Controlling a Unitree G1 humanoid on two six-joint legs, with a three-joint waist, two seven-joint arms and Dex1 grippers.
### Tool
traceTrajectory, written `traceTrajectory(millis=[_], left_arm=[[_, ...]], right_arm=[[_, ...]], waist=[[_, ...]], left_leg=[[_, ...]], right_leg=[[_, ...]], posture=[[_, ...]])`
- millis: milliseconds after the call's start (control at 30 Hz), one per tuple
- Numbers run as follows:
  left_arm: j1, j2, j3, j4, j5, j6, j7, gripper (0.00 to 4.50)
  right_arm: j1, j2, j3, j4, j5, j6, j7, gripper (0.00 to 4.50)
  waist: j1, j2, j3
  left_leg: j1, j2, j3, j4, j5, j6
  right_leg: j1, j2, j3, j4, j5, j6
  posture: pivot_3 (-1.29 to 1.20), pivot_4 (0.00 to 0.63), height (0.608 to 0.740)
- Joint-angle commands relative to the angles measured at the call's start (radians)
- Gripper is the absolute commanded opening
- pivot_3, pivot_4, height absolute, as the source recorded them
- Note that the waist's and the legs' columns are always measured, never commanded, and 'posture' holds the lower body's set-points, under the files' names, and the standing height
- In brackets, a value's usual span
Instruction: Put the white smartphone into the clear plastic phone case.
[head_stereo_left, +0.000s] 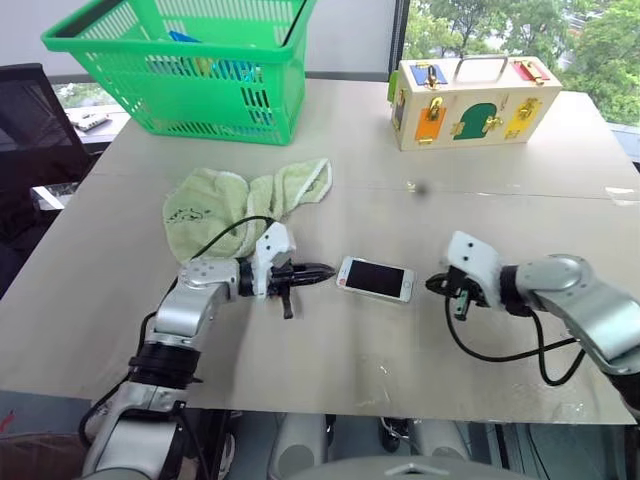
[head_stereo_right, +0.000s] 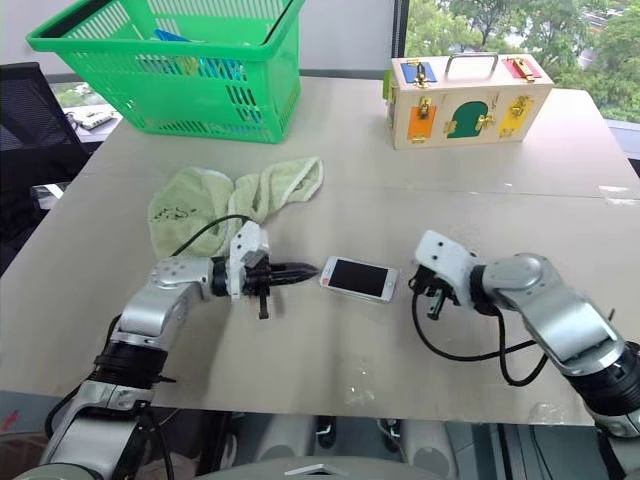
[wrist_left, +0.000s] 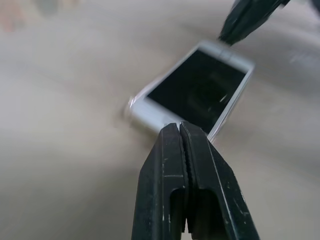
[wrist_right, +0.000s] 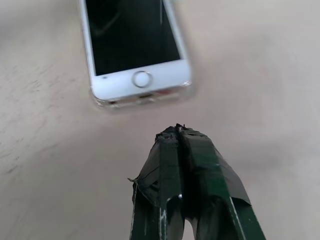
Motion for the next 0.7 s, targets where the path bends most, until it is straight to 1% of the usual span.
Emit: traceTrajectory(millis=[33,167,267,367,533,700], left_arm=[[-0.024,-0.005,-0.024,-0.07,-0.028,0.04,-0.006,0.02],[-0.055,-0.038,-0.094,-0.05,0.04,0.049,0.047,0.02],[-0.081,-0.068,-0.136,-0.004,0.083,0.042,0.077,0.02],[-0.093,-0.072,-0.166,0.028,0.118,0.039,0.088,0.02],[-0.089,-0.064,-0.178,0.036,0.133,0.04,0.085,0.02],[-0.083,-0.069,-0.176,0.026,0.133,0.05,0.094,0.02]], right_arm=[[-0.001,-0.004,-0.071,-0.035,0.05,0.005,0.011,0.0],[-0.028,0.063,-0.093,-0.048,0.126,0.045,-0.002,0.0],[-0.041,0.127,-0.054,-0.027,0.133,0.052,-0.034,0.0],[-0.055,0.168,-0.025,0.006,0.128,0.059,-0.059,0.0],[-0.069,0.184,0.039,0.09,0.093,0.065,-0.081,0.0],[-0.076,0.175,0.085,0.169,0.09,0.126,-0.084,0.0]], waist=[[0.0,0.0,0.0],[-0.001,0.0,0.0],[0.0,0.0,0.0],[0.0,0.0,0.0],[0.0,0.0,0.0],[0.0,0.0,-0.001]], left_leg=[[0.0,0.0,0.0,0.0,0.0,0.0],[0.0,0.0,-0.001,0.001,0.0,0.0],[0.0,-0.001,0.0,0.002,0.0,0.0],[0.0,-0.001,0.0,0.002,0.0,0.0],[0.0,-0.001,-0.001,0.004,0.0,0.0],[0.001,0.0,-0.003,0.007,0.0,0.0]], right_leg=[[0.0,0.0,0.0,0.0,0.0,0.0],[0.001,0.0,0.0,0.001,0.0,0.0],[0.001,0.001,0.0,0.0,0.0,0.0],[0.001,0.002,0.0,0.001,0.0,0.0],[0.002,0.001,0.0,0.001,0.0,0.0],[0.005,0.001,-0.001,0.001,0.0,0.0]], posture=[[0.0,0.15,0.74],[0.0,0.15,0.74],[0.0,0.15,0.74],[0.0,0.15,0.74],[0.0,0.15,0.74],[0.0,0.15,0.74]])
